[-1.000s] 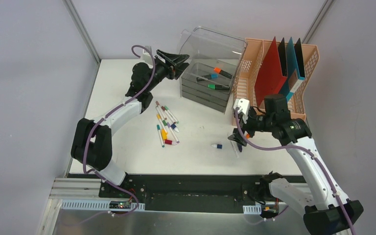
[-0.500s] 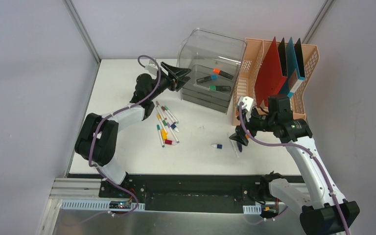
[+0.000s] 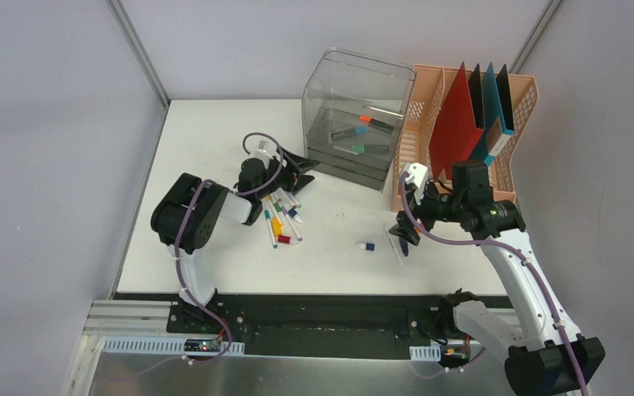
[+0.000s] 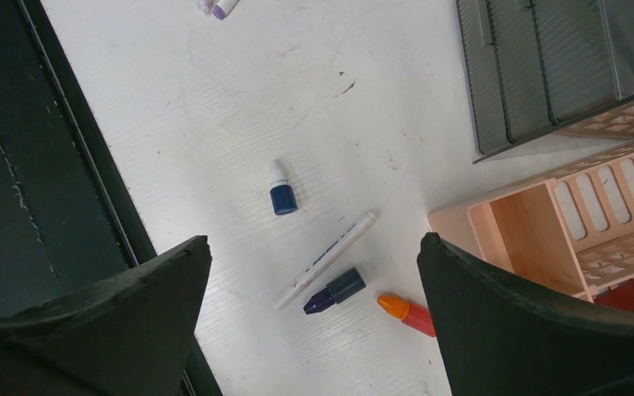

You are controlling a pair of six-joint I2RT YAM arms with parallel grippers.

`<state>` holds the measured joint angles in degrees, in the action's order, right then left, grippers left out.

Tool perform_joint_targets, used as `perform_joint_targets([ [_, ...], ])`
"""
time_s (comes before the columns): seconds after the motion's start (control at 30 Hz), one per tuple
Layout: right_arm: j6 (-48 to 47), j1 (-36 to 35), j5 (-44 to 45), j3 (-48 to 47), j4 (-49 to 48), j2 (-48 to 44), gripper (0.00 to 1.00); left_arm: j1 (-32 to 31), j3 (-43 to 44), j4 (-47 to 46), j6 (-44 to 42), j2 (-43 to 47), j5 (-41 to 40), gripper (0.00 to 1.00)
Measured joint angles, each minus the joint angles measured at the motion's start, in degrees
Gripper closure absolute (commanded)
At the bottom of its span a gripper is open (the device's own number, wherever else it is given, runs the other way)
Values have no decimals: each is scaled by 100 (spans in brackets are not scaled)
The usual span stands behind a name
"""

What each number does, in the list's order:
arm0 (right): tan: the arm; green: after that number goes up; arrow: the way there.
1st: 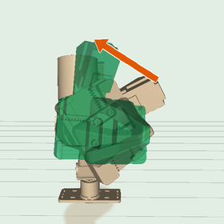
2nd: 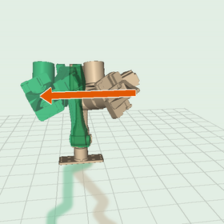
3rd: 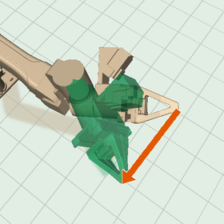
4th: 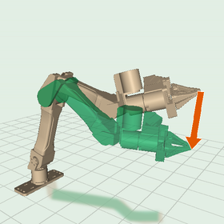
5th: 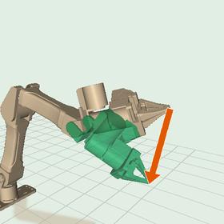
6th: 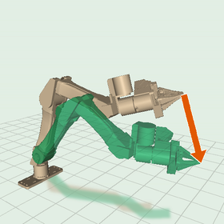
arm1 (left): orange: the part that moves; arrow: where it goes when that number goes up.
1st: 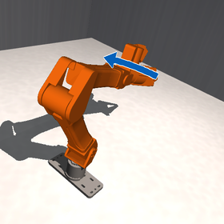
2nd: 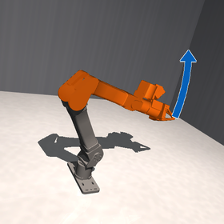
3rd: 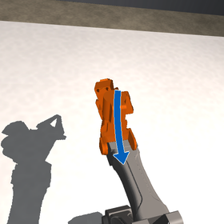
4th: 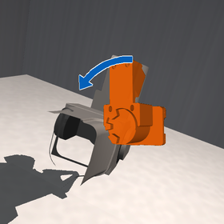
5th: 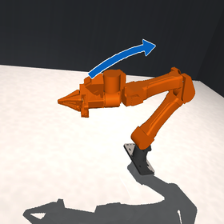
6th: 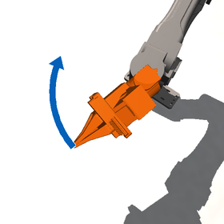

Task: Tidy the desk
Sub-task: Close the storage box at the center of the board.

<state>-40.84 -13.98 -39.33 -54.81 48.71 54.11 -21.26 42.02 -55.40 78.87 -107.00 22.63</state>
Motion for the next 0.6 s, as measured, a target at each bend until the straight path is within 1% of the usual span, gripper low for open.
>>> perform_joint_targets([
  [0.2, -24, 15, 101, 20, -2, 0, 1, 0, -243, -562, -136, -376, -4, 28],
  [0.33, -44, 24, 127, 20, -2, 0, 1, 0, -256, -999, -175, -645, -2, 27],
  [0.6, -85, 24, 157, 20, 0, 20, 1, -2, -195, -1556, -177, -1119, 35, 26],
])
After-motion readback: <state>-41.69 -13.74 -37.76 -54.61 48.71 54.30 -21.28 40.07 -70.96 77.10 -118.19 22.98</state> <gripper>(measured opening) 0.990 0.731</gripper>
